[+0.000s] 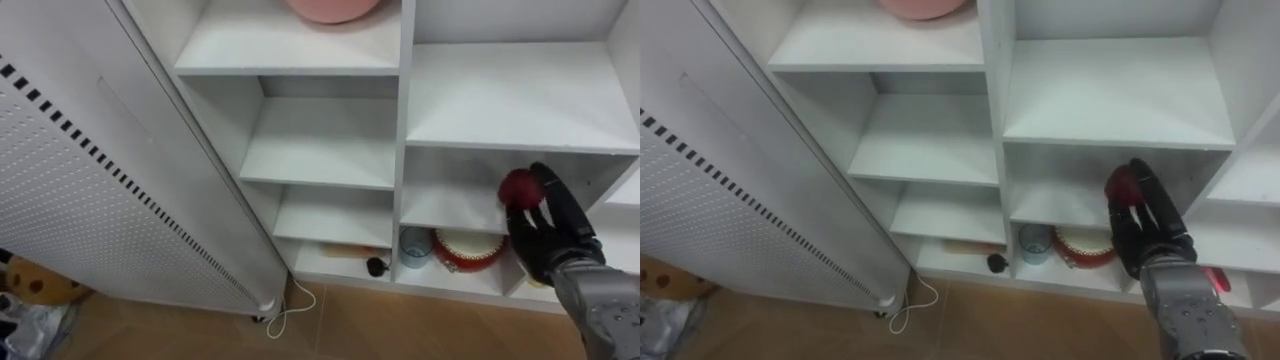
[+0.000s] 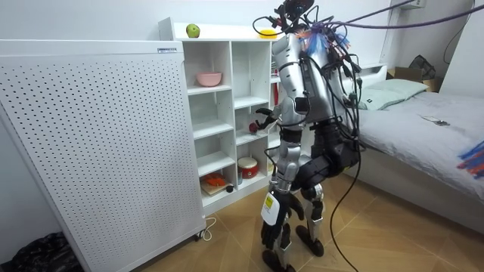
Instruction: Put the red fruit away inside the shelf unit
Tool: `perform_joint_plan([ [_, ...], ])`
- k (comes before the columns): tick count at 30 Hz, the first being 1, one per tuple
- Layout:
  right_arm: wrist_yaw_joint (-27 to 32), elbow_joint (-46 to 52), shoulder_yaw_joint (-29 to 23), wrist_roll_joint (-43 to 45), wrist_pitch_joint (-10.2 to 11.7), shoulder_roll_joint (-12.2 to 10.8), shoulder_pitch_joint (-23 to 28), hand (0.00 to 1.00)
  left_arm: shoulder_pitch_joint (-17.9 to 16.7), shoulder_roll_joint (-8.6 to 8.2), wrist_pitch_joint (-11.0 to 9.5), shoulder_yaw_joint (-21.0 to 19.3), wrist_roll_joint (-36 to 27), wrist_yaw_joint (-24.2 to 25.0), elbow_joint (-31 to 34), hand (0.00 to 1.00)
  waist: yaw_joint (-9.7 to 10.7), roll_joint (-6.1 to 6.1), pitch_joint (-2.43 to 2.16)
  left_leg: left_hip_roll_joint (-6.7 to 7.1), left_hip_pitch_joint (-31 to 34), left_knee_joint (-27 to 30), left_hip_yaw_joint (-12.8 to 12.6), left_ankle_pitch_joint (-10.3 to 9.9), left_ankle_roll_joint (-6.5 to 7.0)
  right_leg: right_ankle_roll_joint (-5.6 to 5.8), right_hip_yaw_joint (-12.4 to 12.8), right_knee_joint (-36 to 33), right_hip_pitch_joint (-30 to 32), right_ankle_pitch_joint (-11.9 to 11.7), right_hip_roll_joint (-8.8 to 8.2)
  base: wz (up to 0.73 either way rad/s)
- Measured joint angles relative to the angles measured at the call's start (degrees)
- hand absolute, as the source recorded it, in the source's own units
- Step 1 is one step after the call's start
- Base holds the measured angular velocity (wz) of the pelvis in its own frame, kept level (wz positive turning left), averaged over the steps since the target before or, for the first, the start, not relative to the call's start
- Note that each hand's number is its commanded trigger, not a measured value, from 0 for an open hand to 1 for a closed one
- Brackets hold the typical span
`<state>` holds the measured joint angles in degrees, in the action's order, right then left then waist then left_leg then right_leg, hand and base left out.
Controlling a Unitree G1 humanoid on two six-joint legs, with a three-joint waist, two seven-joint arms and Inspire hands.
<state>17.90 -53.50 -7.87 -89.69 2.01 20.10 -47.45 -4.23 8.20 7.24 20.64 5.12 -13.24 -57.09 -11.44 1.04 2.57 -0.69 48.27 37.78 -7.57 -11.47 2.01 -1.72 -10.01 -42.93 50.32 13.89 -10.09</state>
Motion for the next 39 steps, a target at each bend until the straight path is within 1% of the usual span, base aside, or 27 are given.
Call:
perform_joint_plan([
  [3,0.5,0.5,0.0,0.0,0.4,0.0,-1.0,0.0,-0.9,0.32,0.0,-0.1,0.0,0.1,0.8,0.0,0.0,0.06,-0.05,-0.55,-0.2,0.1,-0.1,0.0,0.01,-0.1,0.0,0.3,-0.3,-0.3,0.34,-0.06],
  [5,0.8,1.1,0.0,0.0,1.0,0.0,-1.3,0.0,-2.0,0.69,0.0,-0.1,0.0,0.1,1.9,0.0,-0.1,0.14,-0.12,-0.6,-0.3,0.5,-0.1,-0.1,-0.07,-0.21,-0.1,0.3,-0.6,-0.4,0.54,0.0],
  [11,1.0,1.1,0.0,0.0,1.0,0.0,-1.3,0.0,-4.0,0.74,0.4,-0.1,0.1,0.1,3.3,0.0,-0.3,0.58,-0.4,-0.69,-0.4,0.8,-0.1,-0.2,-0.08,-0.26,-0.1,0.0,-0.8,-0.4,0.54,0.0],
  [16,1.0,1.1,-0.1,-0.1,1.1,0.0,-1.2,0.0,-4.4,0.76,1.0,-0.1,0.1,0.3,4.2,0.0,-0.6,0.71,-0.48,-0.69,-0.5,0.6,-0.2,-0.2,-0.07,-0.26,0.0,0.0,-0.8,-0.4,0.54,0.0],
  [22,0.7,0.8,-0.2,-0.5,1.1,0.1,-1.2,0.0,-4.4,0.77,1.0,-0.2,0.0,0.3,4.3,0.0,-0.7,0.71,-0.47,-0.7,-0.5,0.5,-0.2,-0.2,-0.07,-0.26,0.0,0.0,-0.8,-0.4,0.24,0.0],
  [27,-1.9,-2.1,-0.2,-0.7,0.8,0.1,-0.7,0.0,-4.4,1.03,1.1,-0.2,0.0,1.3,4.2,0.0,-0.7,0.64,-0.41,-0.59,-2.9,-0.6,-0.2,-0.2,-0.08,-0.11,-0.1,0.4,-2.9,0.0,0.12,0.01],
  [28,-2.7,-3.1,-0.2,-0.9,0.7,0.1,-0.2,0.0,-4.4,1.23,1.1,-0.1,0.0,1.8,4.2,0.0,-0.8,0.56,-0.36,-0.39,-4.0,-1.1,-0.1,-0.2,-0.13,-0.04,-0.1,0.5,-3.9,0.2,0.03,0.04],
  [30,-6.4,-6.2,-0.1,-0.5,-0.3,0.1,2.2,0.0,-4.5,1.86,1.1,-0.4,-0.2,2.8,3.9,0.0,-0.7,0.5,-0.26,-0.43,-7.0,-2.5,0.1,-0.3,-0.3,0.05,-0.6,2.3,-7.2,0.3,0.46,0.0],
  [31,-7.2,-7.0,-0.1,-0.3,-0.5,0.1,3.0,0.0,-4.6,2.04,1.1,-0.5,-0.6,2.9,3.9,0.0,-0.8,0.52,-0.26,-0.45,-7.8,-2.8,0.3,-0.4,-0.41,0.06,-0.8,3.0,-8.2,0.3,0.61,0.0],
  [33,-10.1,-11.8,-0.1,1.2,-1.1,0.1,5.7,0.0,-3.9,2.17,1.0,-1.9,-0.8,3.9,2.3,0.0,-0.8,0.27,-0.07,-0.58,-10.9,-4.8,0.6,-0.3,-0.66,0.22,-1.5,5.2,-11.7,0.2,0.7,0.0],
  [34,-10.8,-13.1,-0.1,1.5,-1.3,0.2,6.4,0.0,-3.8,2.16,1.0,-2.2,-0.7,4.1,1.8,0.0,-0.7,0.25,-0.06,-0.62,-11.7,-5.4,0.7,-0.2,-0.74,0.3,-1.6,6.0,-12.6,0.1,0.83,0.0],
  [36,-14.3,-18.6,0.1,2.2,-2.2,0.3,10.3,0.0,-2.8,2.52,0.8,-3.2,-0.5,5.1,-1.1,0.0,-0.2,0.3,0.03,-0.57,-14.9,-7.6,1.9,0.0,-1.01,0.49,-3.0,9.2,-16.8,-0.3,1.42,0.14],
  [37,-15.1,-19.5,0.1,2.9,-2.4,0.2,11.6,0.0,-2.7,2.57,0.7,-4.0,-0.5,5.2,-1.5,0.0,0.0,0.21,0.05,-0.54,-15.5,-8.0,2.2,0.0,-1.04,0.51,-3.4,9.7,-17.6,-0.3,1.56,0.21],
  [38,-16.4,-20.8,0.1,4.1,-2.8,0.2,14.3,0.0,-2.7,2.58,0.6,-5.3,-0.4,5.3,-1.9,0.0,0.1,0.16,0.07,-0.52,-16.9,-9.0,2.5,0.0,-1.11,0.68,-3.8,11.2,-19.3,-0.5,2.05,0.08],
  [39,-17.3,-21.3,0.1,4.3,-3.2,0.1,16.8,0.0,-2.7,2.59,0.2,-6.2,-0.4,5.5,-2.5,0.0,0.0,0.17,0.04,-0.45,-18.2,-10.0,2.5,0.0,-1.13,0.84,-3.7,12.3,-20.6,-0.6,2.2,0.0],
])
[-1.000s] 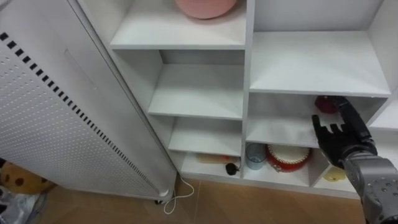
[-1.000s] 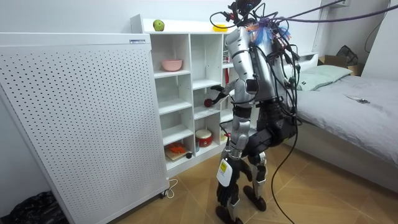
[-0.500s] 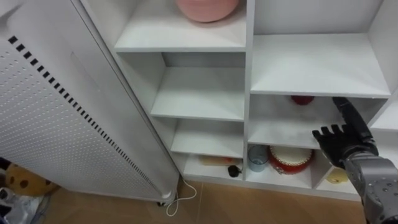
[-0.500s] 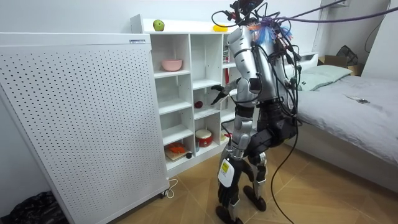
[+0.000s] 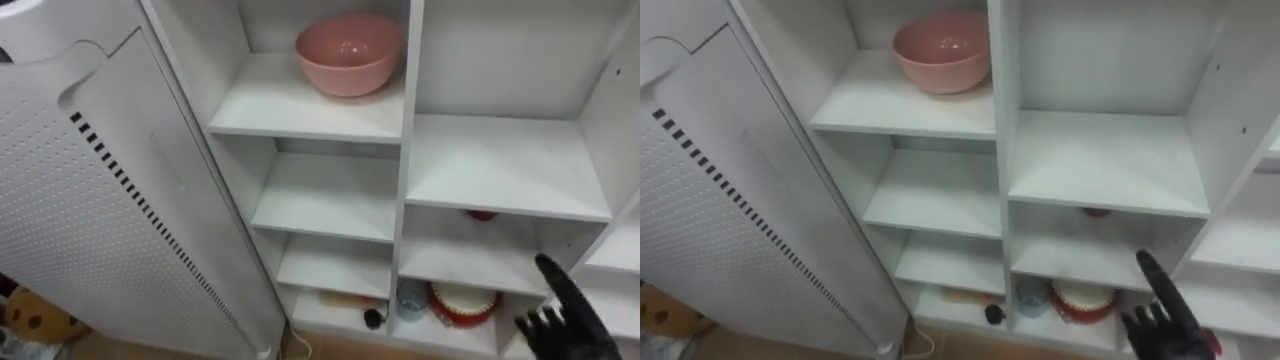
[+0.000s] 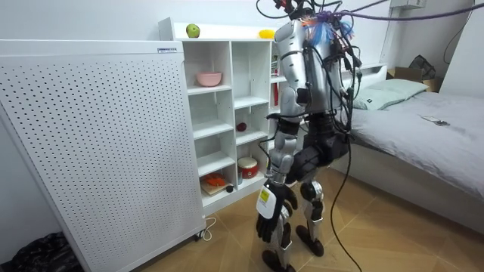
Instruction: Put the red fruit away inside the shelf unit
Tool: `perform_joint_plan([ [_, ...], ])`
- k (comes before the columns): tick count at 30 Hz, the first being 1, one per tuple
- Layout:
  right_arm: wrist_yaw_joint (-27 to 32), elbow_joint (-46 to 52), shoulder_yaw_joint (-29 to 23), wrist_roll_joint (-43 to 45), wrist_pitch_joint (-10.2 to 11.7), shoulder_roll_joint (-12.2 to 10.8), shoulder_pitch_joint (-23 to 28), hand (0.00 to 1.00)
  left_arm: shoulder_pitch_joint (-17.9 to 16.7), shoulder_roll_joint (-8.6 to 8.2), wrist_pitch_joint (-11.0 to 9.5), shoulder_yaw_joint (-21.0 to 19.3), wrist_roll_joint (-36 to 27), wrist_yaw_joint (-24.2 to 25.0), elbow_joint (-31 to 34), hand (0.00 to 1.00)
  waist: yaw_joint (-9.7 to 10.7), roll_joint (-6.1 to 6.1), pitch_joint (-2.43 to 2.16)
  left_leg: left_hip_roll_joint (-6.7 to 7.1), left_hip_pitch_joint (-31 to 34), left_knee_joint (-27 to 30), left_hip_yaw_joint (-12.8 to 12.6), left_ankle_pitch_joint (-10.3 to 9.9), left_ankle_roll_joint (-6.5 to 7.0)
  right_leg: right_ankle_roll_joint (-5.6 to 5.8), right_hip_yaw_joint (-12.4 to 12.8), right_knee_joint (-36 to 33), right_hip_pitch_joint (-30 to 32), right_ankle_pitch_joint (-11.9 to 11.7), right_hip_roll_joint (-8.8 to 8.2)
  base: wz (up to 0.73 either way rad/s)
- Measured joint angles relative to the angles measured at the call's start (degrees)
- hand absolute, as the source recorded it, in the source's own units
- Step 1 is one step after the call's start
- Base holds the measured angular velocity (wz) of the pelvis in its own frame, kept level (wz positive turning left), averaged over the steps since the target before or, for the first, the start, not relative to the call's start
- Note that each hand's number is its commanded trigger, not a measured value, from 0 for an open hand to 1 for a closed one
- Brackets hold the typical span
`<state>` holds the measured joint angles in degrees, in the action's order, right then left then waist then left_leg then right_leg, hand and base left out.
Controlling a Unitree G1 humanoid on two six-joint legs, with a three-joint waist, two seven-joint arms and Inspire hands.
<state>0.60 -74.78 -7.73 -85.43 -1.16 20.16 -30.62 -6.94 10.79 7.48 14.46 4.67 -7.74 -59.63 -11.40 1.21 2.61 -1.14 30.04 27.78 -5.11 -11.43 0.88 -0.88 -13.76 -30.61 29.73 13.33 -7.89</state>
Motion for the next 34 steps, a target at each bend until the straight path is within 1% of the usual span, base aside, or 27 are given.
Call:
perform_joint_plan([
  [3,-2.7,-3.2,0.5,2.4,-0.7,-0.1,3.0,0.0,0.0,-0.02,-0.1,-3.0,0.6,0.1,-0.3,0.0,0.9,0.01,0.05,0.19,-2.6,-2.1,0.1,0.1,-0.05,0.28,-0.4,2.1,-2.8,0.0,0.1,0.04],
  [4,-3.3,-3.9,1.5,3.9,-1.1,-0.5,4.7,0.0,0.1,0.15,-0.4,-4.0,0.7,-0.1,-0.8,0.0,1.7,-0.08,0.05,0.41,-4.3,-3.3,0.4,0.2,-0.17,0.52,-0.8,3.2,-4.6,0.1,0.16,0.14],
  [5,-3.7,-4.0,2.2,4.6,-1.4,-1.4,6.7,0.0,0.1,0.17,-0.4,-4.3,0.5,-0.3,-1.2,0.0,2.5,-0.23,0.09,0.6,-6.6,-4.9,0.5,0.3,-0.23,0.77,-0.9,4.7,-6.9,0.1,0.22,0.11],
  [6,-3.9,-4.0,2.2,4.6,-1.4,-2.0,7.7,0.0,0.1,0.13,-0.4,-4.2,0.5,-0.5,-1.4,0.0,2.8,-0.31,0.06,0.64,-7.7,-5.6,0.5,0.4,-0.25,0.9,-0.9,5.5,-8.0,0.0,0.33,0.05],
  [8,-5.1,-4.0,2.0,5.0,-1.5,-4.4,11.6,0.0,-0.1,-0.11,-0.7,-5.3,0.6,-0.6,-2.2,0.0,4.4,-0.49,-0.09,0.44,-12.0,-8.0,0.4,0.4,-0.31,1.55,-1.4,9.7,-13.4,-0.5,1.38,0.06],
  [9,-5.4,-4.0,2.0,5.0,-1.5,-5.0,12.8,0.0,-0.2,-0.09,-0.9,-5.8,0.6,-0.7,-2.3,0.0,4.7,-0.63,-0.29,0.43,-13.0,-8.5,0.4,0.4,-0.31,1.69,-1.6,10.7,-14.7,-0.6,1.55,0.18],
  [11,-5.8,-4.0,2.0,5.8,-1.6,-6.7,16.6,0.0,-0.5,-0.13,-1.6,-8.5,1.9,-1.4,-2.3,0.0,5.0,-1.58,-1.11,0.38,-16.4,-10.7,-0.6,0.4,-0.31,2.09,-2.2,13.5,-18.5,-1.0,1.88,0.04],
  [12,-6.3,-3.9,2.0,6.5,-1.8,-7.1,18.0,0.0,-0.6,-0.48,-1.7,-9.5,2.9,-2.1,-2.0,0.0,5.1,-2.02,-1.34,0.46,-18.1,-11.6,-0.7,0.4,-0.31,2.3,-2.2,14.6,-20.2,-1.2,1.95,-0.1],
  [13,-6.8,-3.8,2.0,7.1,-2.0,-7.2,18.8,0.0,-0.6,-0.73,-1.6,-10.1,3.3,-2.4,-1.9,0.0,5.4,-2.16,-1.44,0.58,-18.9,-11.9,-0.7,0.4,-0.31,2.44,-2.2,15.1,-21.1,-1.3,1.96,-0.05],
  [14,-8.1,-3.9,2.4,8.4,-2.3,-7.3,20.7,0.0,-1.0,-1.17,-1.7,-11.4,4.5,-2.9,-1.2,0.0,5.7,-2.49,-1.74,0.71,-20.8,-13.0,-0.8,0.4,-0.31,2.62,-2.2,16.1,-23.0,-1.4,2.06,0.0],
  [15,-9.3,-3.9,3.2,9.9,-2.6,-7.4,22.4,0.0,-1.6,-1.23,-2.1,-12.4,5.1,-3.3,-0.9,0.0,5.7,-2.9,-2.1,0.8,-22.7,-14.1,-1.0,0.4,-0.31,2.81,-2.1,17.3,-24.9,-1.5,2.22,-0.05],
  [17,-10.3,-3.9,4.5,13.4,-2.6,-8.2,24.4,0.0,-2.1,-1.23,-2.8,-14.3,5.0,-4.1,-1.1,0.0,6.1,-3.46,-2.31,0.84,-25.5,-15.4,-1.0,0.4,-0.32,2.96,-2.1,19.3,-27.9,-1.9,2.54,-0.05],
  [18,-11.2,-3.9,5.5,15.8,-2.6,-8.9,25.7,0.0,-2.4,-1.25,-2.9,-15.4,5.0,-4.4,-1.2,0.0,6.5,-3.76,-2.32,0.84,-27.2,-16.0,-1.1,0.4,-0.32,3.02,-2.1,20.2,-29.7,-2.0,2.72,-0.06],
  [19,-11.6,-3.9,6.0,16.6,-2.6,-9.3,26.3,0.0,-2.4,-1.26,-3.0,-15.7,5.0,-4.6,-1.3,0.0,6.5,-3.87,-2.33,0.81,-28.2,-16.4,-1.2,0.4,-0.33,3.0,-2.1,20.5,-30.5,-2.0,2.82,-0.11],
  [20,-12.2,-3.8,7.2,17.8,-2.6,-9.8,27.7,0.0,-2.5,-1.26,-3.3,-16.1,5.1,-4.7,-1.8,0.0,6.6,-4.05,-2.25,0.81,-29.9,-17.1,-1.3,0.4,-0.33,3.01,-2.0,21.3,-32.0,-2.1,2.96,-0.15],
  [21,-12.7,-3.4,8.5,19.1,-2.6,-10.3,29.1,0.0,-2.6,-1.33,-3.5,-16.4,5.1,-5.0,-2.1,0.0,6.6,-4.16,-2.34,0.82,-31.0,-17.3,-1.4,0.4,-0.34,3.03,-2.0,21.9,-33.0,-2.1,3.02,-0.17],
  [22,-12.9,-3.2,8.7,20.1,-2.6,-10.6,29.6,0.0,-2.7,-1.47,-3.8,-16.8,5.1,-5.2,-2.1,0.0,6.6,-4.24,-2.4,0.81,-31.4,-17.4,-1.4,0.4,-0.35,3.03,-1.9,22.0,-33.3,-2.1,3.05,-0.18],
  [23,-13.2,-3.2,8.7,21.6,-2.6,-11.0,30.2,0.0,-2.8,-1.97,-3.9,-17.9,5.1,-5.5,-2.0,0.0,6.7,-4.22,-2.37,0.78,-31.9,-17.5,-1.4,0.4,-0.36,3.03,-1.9,22.0,-33.9,-2.1,3.09,-0.14],
  [24,-13.3,-3.2,8.7,22.7,-2.6,-11.2,30.3,0.0,-2.8,-2.27,-4.0,-18.4,5.1,-5.6,-2.0,0.0,6.7,-4.19,-2.34,0.78,-32.1,-17.5,-1.4,0.4,-0.36,3.03,-1.8,22.0,-34.0,-2.1,3.1,-0.12],
  [25,-13.3,-3.3,8.7,25.2,-2.6,-11.2,30.6,0.0,-2.9,-2.75,-4.1,-19.0,5.1,-5.6,-2.0,0.0,6.9,-4.04,-2.17,0.78,-32.8,-18.0,-1.4,0.4,-0.36,3.03,-1.5,22.1,-34.5,-2.1,3.17,-0.06],
  [26,-13.3,-3.3,8.8,28.1,-2.6,-11.2,31.0,0.0,-2.9,-3.09,-4.1,-19.0,5.0,-5.6,-2.0,0.0,7.3,-3.96,-2.18,0.78,-33.5,-18.4,-1.4,0.4,-0.36,3.03,-1.1,22.1,-35.0,-2.1,3.24,0.0],
  [28,-13.3,-3.3,8.9,32.7,-2.6,-11.4,31.4,0.0,-2.9,-3.32,-4.3,-19.0,4.9,-5.6,-2.1,0.0,8.0,-3.87,-2.07,0.78,-33.9,-18.4,-1.3,0.4,-0.39,3.03,-0.6,22.1,-35.5,-2.1,3.27,0.04],
  [29,-13.3,-3.2,8.9,36.7,-2.5,-11.4,31.9,0.0,-2.8,-3.4,-4.5,-19.0,4.9,-5.6,-2.1,0.0,8.5,-4.01,-2.09,0.75,-34.0,-18.4,-1.4,0.3,-0.57,3.03,-0.5,22.1,-35.6,-2.1,3.3,0.06],
  [31,-13.2,-3.1,8.9,41.7,-2.5,-11.4,32.3,0.0,-2.5,-3.54,-5.0,-19.2,4.9,-5.6,-2.1,0.0,8.6,-4.02,-2.09,0.63,-34.0,-18.4,-1.4,0.0,-0.9,3.04,-0.2,22.0,-35.4,-2.1,3.41,-0.01],
  [32,-13.1,-3.2,9.2,45.8,-2.5,-11.4,32.5,0.0,-2.1,-3.69,-5.0,-19.3,4.9,-5.6,-2.1,0.0,8.6,-3.89,-2.06,0.51,-34.2,-18.5,-1.4,-0.3,-0.93,3.1,0.6,22.0,-35.4,-2.2,3.64,-0.08],
  [34,-12.8,-3.2,9.4,50.6,-2.6,-11.4,33.2,0.0,-2.2,-3.93,-5.0,-19.9,5.1,-5.6,-2.1,0.0,8.5,-3.41,-1.92,0.19,-34.5,-18.4,-1.7,-1.0,-0.96,3.08,2.2,21.9,-35.4,-2.3,4.12,-0.11],
])
